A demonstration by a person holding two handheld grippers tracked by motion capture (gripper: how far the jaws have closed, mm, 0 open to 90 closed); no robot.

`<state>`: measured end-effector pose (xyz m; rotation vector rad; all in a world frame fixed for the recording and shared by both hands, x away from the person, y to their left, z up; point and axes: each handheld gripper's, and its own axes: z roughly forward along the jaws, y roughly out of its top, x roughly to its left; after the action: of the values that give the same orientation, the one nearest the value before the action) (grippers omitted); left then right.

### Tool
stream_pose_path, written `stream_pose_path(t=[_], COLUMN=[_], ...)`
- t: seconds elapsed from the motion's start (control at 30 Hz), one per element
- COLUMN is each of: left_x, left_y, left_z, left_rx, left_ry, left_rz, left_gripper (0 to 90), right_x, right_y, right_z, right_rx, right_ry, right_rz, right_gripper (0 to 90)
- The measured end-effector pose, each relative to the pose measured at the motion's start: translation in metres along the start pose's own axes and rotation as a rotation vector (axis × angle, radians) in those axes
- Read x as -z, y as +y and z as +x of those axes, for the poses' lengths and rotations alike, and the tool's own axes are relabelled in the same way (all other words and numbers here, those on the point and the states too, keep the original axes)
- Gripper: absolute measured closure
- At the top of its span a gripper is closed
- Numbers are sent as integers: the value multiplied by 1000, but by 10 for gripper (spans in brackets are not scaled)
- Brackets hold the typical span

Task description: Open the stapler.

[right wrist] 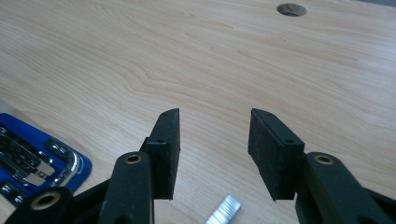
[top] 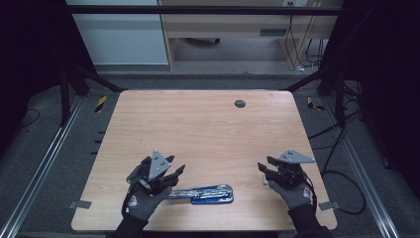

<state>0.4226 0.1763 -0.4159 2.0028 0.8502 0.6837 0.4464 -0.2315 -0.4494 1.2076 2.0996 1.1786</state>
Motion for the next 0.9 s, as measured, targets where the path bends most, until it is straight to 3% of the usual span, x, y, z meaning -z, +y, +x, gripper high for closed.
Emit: stream_pose_path(t=[0.17, 0.33, 0.47, 0.63, 0.83, 0.9], left_x=[9, 15, 18, 22, 26, 26], left_y=[-20, -36, -47, -62, -72, -73], left_z=[20, 33, 40, 48, 56, 57], left_rx=[59, 84, 85, 142, 168, 179], left_ry=[37, 64, 81, 101, 136, 130], left_rz=[4, 26, 53, 49, 61, 58], left_gripper=[523, 524, 524, 524, 528, 532], right_x=[1, 3, 3, -3, -10, -13], right_y=[-6, -12, -17, -20, -25, -26], right_z=[-4, -7, -9, -7, -5, -4], right_rx=[-21, -36, -53, -68, -65, -69], right_ry=[-24, -42, -43, -50, -43, -44], right_rz=[41, 66, 98, 144, 195, 207], right_gripper=[559, 574, 594, 617, 655, 659])
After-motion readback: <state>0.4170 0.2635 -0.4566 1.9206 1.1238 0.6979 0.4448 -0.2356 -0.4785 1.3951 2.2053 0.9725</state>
